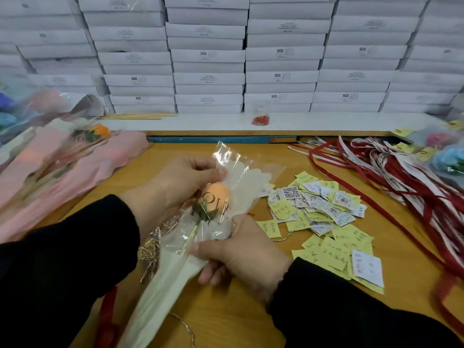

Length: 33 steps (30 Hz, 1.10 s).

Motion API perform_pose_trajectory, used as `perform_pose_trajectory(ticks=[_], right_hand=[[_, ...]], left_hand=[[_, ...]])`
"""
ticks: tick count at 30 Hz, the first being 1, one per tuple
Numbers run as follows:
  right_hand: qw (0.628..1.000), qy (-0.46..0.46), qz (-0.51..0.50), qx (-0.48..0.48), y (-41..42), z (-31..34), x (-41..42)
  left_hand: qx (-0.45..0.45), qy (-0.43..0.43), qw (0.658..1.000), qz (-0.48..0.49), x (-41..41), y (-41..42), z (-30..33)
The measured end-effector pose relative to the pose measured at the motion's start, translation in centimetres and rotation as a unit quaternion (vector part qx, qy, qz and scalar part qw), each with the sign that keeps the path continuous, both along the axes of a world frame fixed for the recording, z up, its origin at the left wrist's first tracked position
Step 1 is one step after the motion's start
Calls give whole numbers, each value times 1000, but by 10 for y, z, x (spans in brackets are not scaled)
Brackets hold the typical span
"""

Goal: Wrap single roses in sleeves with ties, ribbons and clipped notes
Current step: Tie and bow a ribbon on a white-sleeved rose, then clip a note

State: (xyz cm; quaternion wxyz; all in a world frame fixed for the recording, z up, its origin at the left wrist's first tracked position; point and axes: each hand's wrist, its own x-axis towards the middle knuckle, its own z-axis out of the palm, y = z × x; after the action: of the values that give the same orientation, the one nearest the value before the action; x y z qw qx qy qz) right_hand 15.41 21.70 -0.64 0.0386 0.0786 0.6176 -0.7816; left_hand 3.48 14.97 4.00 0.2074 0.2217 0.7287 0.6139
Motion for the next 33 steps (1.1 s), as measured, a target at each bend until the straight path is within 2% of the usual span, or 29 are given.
perform_pose_trajectory(ticks=[4,7,10,12,13,15,18,21,24,27,33], right_hand=[[999,12,19,40,-9,1,0],[998,1,53,42,-15,0,3],[996,0,82,45,-13,3,5],[992,-6,99,84,-6,10,7],[991,-17,81,105,-2,13,7],[992,-38,-19,118,8,14,5],[982,-18,-154,112,26,14,0],[972,-17,-119,201,47,20,0],[934,-13,-88,346,70,27,1],[864,8,-94,495,94,28,0],[815,-26,10,578,97,21,-3]], left_hand=[[-71,19,997,-23,-4,0,6],[-108,-17,992,-61,-3,-4,11],[-105,-50,992,-49,-4,-3,7],[-80,-70,994,-17,-7,-2,2],[-62,-76,995,-4,-7,-1,0],[-22,-102,994,21,-7,-2,-4],[31,-138,988,55,-6,-7,-12],[72,-155,983,61,-5,-15,-17],[105,-154,979,86,-3,-21,-24],[136,-161,973,97,3,-22,-31],[133,-134,979,77,12,-14,-35]])
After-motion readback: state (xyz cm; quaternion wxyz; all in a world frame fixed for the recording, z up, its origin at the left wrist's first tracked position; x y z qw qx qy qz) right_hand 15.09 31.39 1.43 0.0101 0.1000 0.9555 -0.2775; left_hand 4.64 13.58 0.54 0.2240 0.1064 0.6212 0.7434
